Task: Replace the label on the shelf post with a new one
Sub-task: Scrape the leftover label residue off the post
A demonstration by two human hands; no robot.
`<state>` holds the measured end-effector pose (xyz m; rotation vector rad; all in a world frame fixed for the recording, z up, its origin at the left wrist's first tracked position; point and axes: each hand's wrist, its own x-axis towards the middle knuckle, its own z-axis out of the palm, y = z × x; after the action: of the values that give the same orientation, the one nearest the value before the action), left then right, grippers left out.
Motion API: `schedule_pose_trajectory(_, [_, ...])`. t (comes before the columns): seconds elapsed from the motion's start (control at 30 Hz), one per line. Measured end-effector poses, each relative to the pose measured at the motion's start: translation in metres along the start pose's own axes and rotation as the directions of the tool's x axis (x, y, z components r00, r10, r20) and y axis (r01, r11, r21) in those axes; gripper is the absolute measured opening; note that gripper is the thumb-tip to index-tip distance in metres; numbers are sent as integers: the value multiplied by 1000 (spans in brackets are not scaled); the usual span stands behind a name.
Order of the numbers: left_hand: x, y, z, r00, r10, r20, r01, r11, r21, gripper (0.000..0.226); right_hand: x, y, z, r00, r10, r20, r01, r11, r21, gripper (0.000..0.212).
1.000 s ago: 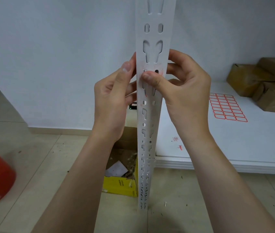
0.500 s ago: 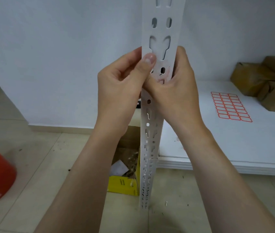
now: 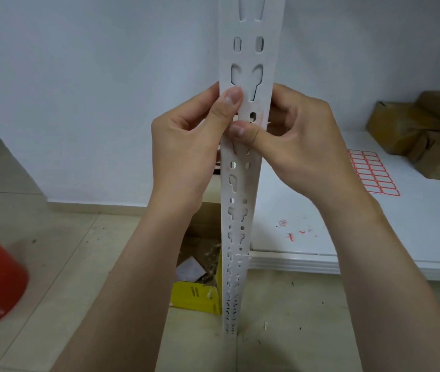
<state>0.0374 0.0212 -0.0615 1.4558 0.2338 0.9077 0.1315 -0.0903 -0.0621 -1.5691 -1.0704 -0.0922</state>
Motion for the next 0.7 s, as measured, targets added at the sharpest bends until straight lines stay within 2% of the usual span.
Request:
schedule_pose_trajectory(0.13, [2,5,-3,999,-14,48,12,999,32,28,1,8,-14,985,-47,169,39,998,47,39])
schedule_pose_trajectory(0.2, [3,6,-6,997,-26,70,24,999,32,25,1,9,-15,981,-40,190,32,998,45,40])
schedule_pose_trajectory(0.37, [2,7,-6,997,-9,73,5,998,59,21,-1,12,-2,999,44,-4,-44,997,63,42])
schedule_pose_trajectory(0.47, [0,8,-4,998,1,69,-6,997,77,22,2,12,1,997,72,-41,-70,997,38,45])
schedule_pose_trajectory(0.7, [-3,9,-1,998,21,56,-26,996,81,24,3,8,4,994,82,-73,-78,995,56,30])
